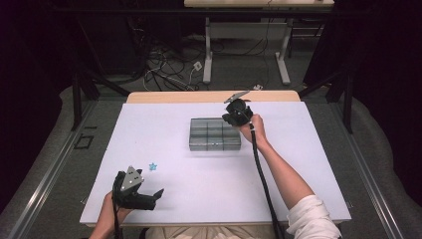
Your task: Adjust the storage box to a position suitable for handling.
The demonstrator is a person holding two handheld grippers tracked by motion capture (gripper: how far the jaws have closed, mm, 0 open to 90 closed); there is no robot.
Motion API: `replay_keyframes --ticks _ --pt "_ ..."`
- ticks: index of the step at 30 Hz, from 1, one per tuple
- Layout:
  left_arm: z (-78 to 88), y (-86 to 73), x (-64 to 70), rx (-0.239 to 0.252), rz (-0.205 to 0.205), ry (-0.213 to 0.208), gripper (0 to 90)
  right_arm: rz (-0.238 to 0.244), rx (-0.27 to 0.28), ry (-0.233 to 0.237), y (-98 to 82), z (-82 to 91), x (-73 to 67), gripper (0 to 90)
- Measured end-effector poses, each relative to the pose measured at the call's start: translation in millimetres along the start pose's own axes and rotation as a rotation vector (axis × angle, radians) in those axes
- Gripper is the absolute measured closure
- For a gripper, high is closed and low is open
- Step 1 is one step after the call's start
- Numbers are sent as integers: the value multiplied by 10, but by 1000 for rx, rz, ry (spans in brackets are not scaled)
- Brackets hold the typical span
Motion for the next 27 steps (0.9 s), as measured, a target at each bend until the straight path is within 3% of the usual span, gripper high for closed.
replay_keyframes --ticks 7,20,27 --pt "0 0 1 1 1 -1 3 -8 -8 -15 96 -80 62 900" --pt "1 -1 3 -5 1 -11 3 -45 -34 -43 157 -388 145 900" --pt "1 1 8 -5 1 -16 3 -50 -65 -34 143 -521 75 900"
Point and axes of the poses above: each handheld gripper's, and its own axes: z roughly backward along the jaws, y roughly out of its top, x roughly to its right, the point moved 5 cm from there along -z, roughly forward along the jaws, and after that the axes turned 1 degree about -y, right-handed, at the moved point
